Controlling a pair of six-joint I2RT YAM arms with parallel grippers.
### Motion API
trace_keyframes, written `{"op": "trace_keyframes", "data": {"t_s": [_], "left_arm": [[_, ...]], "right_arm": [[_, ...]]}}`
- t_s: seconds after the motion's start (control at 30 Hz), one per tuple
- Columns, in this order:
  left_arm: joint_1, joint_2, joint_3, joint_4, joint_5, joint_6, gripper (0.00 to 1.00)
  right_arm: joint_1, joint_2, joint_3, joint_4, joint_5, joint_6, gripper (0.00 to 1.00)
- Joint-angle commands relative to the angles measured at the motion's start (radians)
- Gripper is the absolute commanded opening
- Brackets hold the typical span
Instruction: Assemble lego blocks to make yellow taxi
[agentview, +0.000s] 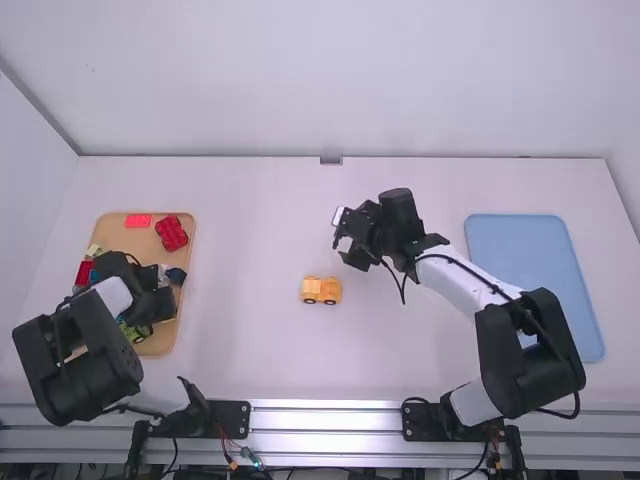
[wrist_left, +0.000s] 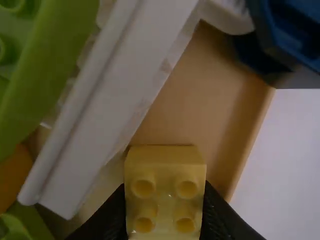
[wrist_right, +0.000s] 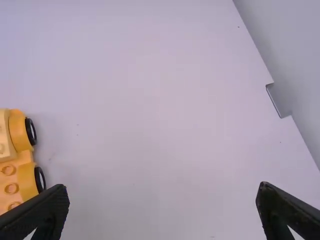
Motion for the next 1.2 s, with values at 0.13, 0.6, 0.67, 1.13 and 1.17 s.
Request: {"op": "trace_keyframes", "data": {"t_s": [0.13,0.6,0.67,1.13,1.17], "left_arm": [[0.003,0.002,0.073,-0.049,0.117,0.005,0.17],[-0.341,-0.236,0.183,-0.136,0.184,-0.002,0.01],[-0.428,-0.235,0.208,-0.148,0.183,0.019,0.01],[-0.972,0.069,0.541,-0.218,0.178,0.209,0.05],[-0.997,0.109,0.579,-0.241,0.177,0.225,0.05]], "right_arm": [[-0.003,-0.02,0.027,0.004,-0.002,0.035,0.99],[-0.018,-0.185,0.025,-0.069,-0.009,0.339,0.99],[-0.033,-0.238,0.025,-0.113,-0.013,0.375,0.99],[-0.236,-0.799,-0.284,-0.099,-0.062,0.615,0.99],[-0.258,-0.86,-0.321,-0.094,-0.062,0.637,0.99]]}}
